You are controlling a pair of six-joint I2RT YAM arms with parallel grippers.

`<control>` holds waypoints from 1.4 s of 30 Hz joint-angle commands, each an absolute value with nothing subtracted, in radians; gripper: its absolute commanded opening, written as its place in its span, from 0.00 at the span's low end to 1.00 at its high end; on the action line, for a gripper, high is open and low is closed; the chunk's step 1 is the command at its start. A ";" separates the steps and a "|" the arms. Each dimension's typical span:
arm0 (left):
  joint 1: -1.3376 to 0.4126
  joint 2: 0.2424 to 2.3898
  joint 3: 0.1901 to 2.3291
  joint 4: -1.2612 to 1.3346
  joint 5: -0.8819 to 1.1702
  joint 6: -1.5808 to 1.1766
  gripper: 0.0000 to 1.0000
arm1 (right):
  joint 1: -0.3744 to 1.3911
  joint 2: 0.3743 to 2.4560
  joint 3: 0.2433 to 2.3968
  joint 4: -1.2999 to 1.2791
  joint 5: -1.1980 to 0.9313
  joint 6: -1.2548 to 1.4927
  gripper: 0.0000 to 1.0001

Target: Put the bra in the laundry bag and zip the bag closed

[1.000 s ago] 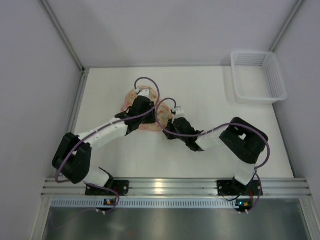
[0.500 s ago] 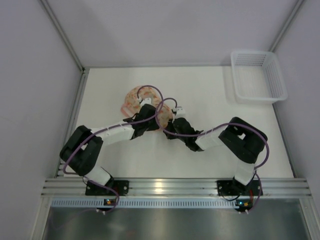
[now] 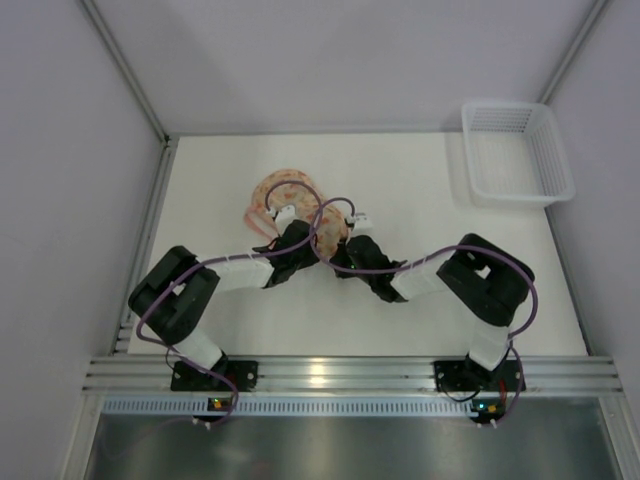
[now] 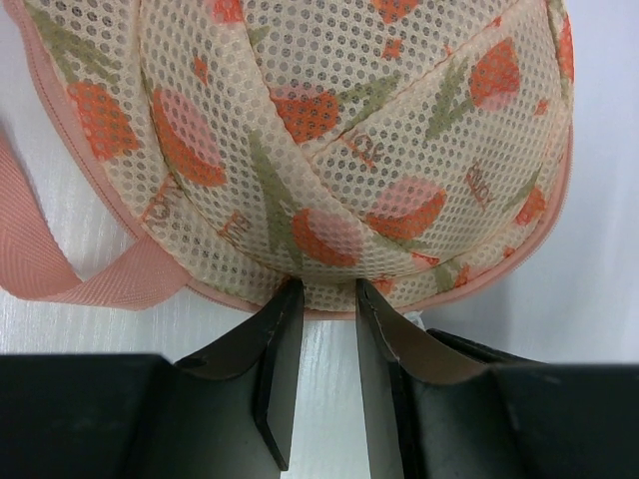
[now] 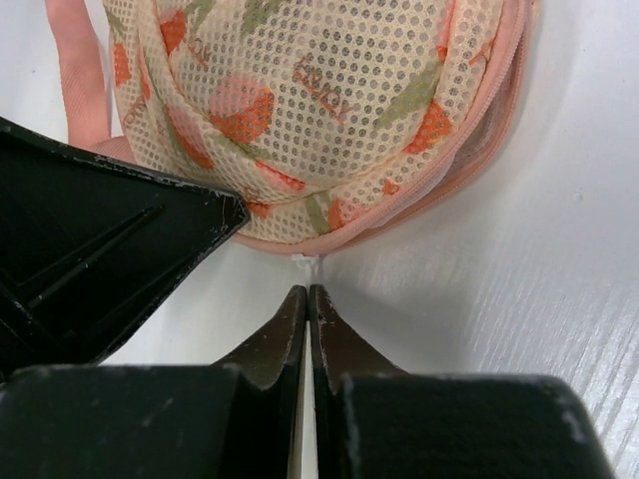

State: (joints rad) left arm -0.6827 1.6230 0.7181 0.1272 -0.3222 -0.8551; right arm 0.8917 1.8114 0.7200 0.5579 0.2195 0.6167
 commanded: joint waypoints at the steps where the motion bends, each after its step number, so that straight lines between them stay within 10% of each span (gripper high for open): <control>1: -0.681 1.666 0.701 0.005 -0.360 -0.879 0.34 | 0.856 1.804 0.730 0.546 0.227 0.551 0.00; 22: -0.617 1.600 0.677 -0.147 -0.393 -0.802 0.34 | 0.592 1.793 0.772 0.520 0.060 0.236 0.00; 42: -0.468 1.430 0.781 -0.135 -0.198 -0.612 0.34 | 0.831 1.819 0.725 0.592 0.109 0.572 0.00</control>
